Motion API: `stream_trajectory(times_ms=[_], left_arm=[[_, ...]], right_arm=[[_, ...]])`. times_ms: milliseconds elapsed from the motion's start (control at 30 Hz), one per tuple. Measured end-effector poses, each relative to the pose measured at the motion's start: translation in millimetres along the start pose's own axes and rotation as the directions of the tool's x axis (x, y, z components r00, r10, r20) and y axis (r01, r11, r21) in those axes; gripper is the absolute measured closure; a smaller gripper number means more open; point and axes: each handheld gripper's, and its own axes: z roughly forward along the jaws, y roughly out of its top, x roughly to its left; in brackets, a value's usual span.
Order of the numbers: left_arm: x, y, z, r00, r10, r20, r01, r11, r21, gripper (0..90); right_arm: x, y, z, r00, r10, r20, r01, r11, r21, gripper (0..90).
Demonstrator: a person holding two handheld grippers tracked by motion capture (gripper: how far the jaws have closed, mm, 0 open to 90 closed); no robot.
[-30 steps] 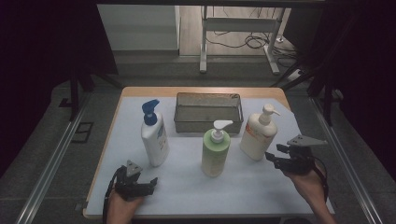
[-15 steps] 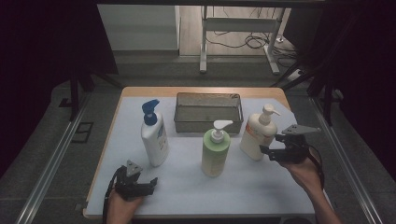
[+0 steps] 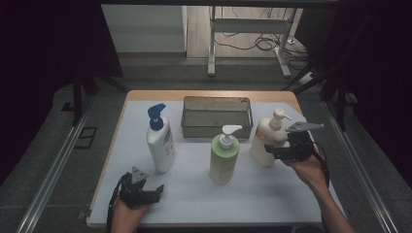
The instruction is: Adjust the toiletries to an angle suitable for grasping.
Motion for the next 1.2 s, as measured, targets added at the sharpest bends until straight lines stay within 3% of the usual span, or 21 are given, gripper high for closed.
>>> stream_trajectory(times_ms=[600, 1000, 1200], left_arm=[[0.1, 0.1, -0.1, 1.0, 0.0, 0.001, 0.0, 1.0, 0.002, 10.6], [0.2, 0.1, -0.1, 1.0, 0.0, 0.001, 0.0, 1.0, 0.002, 10.6], [0.2, 0.2, -0.1, 1.0, 0.0, 0.001, 0.0, 1.0, 0.002, 10.6]], right_arm=[[-9.2, 7.7, 10.7, 0.999, -0.014, -0.042, 0.014, 1.0, -0.005, 33.4], [-3.1, 9.3, 8.6, 0.9998, -0.011, -0.018, 0.012, 1.0, 0.016, 36.1], [4.8, 13.4, 2.9, 0.9994, -0.033, -0.007, 0.033, 0.999, 0.028, 36.4]])
